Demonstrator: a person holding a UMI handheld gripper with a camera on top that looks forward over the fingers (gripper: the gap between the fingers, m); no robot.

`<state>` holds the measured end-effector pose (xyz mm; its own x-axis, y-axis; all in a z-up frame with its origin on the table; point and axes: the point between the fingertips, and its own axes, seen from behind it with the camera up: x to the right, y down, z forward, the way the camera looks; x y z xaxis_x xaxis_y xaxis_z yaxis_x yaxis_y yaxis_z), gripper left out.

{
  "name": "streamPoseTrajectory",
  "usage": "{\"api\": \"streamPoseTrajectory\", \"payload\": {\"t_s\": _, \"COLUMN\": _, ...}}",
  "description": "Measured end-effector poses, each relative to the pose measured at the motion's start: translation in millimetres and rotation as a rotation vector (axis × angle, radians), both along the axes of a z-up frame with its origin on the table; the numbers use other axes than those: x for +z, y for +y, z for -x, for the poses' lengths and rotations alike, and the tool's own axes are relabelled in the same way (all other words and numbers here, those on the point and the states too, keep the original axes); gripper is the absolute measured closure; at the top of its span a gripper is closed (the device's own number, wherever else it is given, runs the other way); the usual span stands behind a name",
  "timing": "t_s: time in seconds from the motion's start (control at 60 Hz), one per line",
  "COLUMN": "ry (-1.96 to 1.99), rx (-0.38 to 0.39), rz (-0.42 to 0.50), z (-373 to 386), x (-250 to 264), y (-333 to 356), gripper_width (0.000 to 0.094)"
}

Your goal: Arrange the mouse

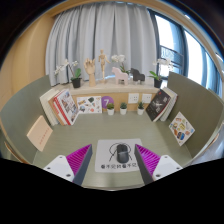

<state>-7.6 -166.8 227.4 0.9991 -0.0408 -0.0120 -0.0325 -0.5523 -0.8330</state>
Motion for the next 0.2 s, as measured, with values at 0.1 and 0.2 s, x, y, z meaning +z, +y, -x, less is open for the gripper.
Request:
{"api": "streamPoseTrajectory", "payload": {"t_s": 0.1, "ry": -0.009, "rx": -0.005, "rz": 0.015, "z": 4, "x": -4, "y": -17, "gripper_width": 0.0087}}
{"api": "streamPoseTrajectory", "payload": {"t_s": 0.2, "ry": -0.023, "rx": -0.006, "rz": 0.028, "z": 11, "x": -9, "y": -30, "gripper_width": 0.0085}}
